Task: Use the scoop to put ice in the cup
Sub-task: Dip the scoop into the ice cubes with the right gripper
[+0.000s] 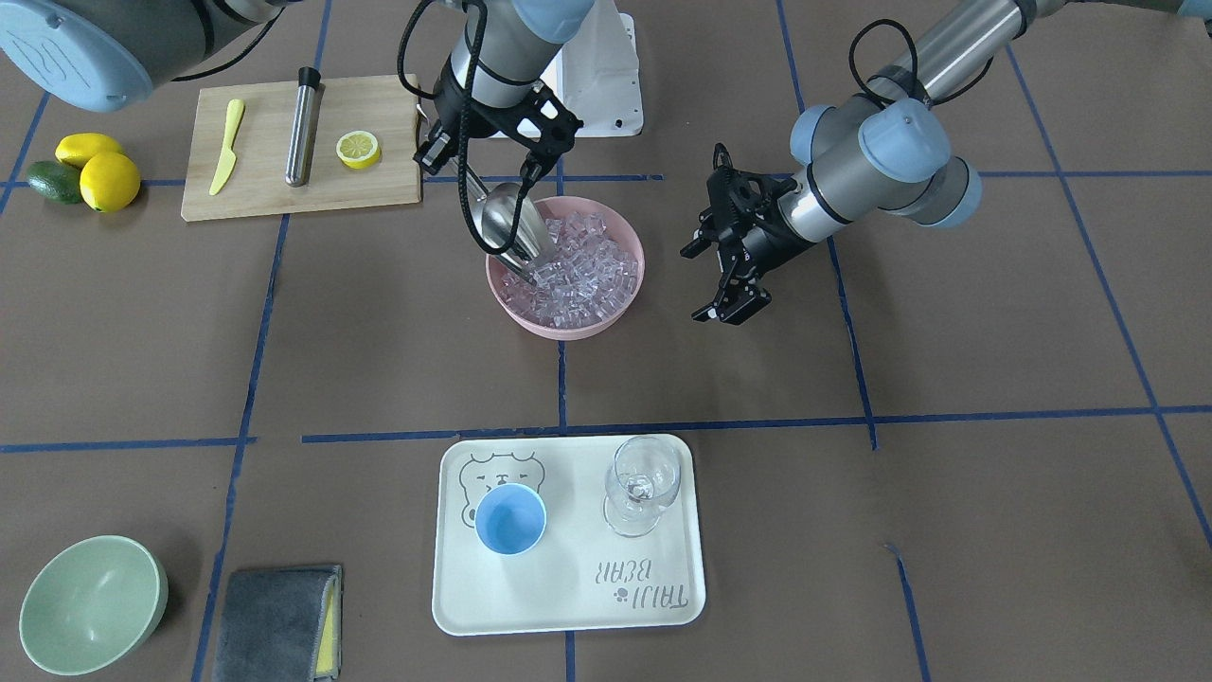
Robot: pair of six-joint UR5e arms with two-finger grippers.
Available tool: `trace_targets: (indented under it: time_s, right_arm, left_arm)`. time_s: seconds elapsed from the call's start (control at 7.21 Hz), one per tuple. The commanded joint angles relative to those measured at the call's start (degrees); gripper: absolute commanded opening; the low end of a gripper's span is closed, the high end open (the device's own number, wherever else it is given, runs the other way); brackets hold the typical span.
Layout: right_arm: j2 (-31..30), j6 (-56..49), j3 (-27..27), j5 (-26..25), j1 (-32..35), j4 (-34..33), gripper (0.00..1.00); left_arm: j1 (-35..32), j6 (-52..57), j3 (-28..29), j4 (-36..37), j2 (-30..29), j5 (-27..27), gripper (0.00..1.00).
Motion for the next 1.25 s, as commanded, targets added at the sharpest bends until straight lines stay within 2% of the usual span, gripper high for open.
trace_targets:
  time_s: [0.0, 1.11]
  right_arm:
    - [-3.6, 0.0, 3.1, 0.0, -0.2, 2.2, 0.0]
    - [-9.3, 1.1, 1.5, -0.2, -1.2, 16.5, 0.0]
  left_arm:
    - [0.0, 0.0, -0.1, 0.0, 0.0, 0.0, 1.0]
    - [0.0, -0.1, -0.4, 0.0, -0.2, 0.0, 1.0]
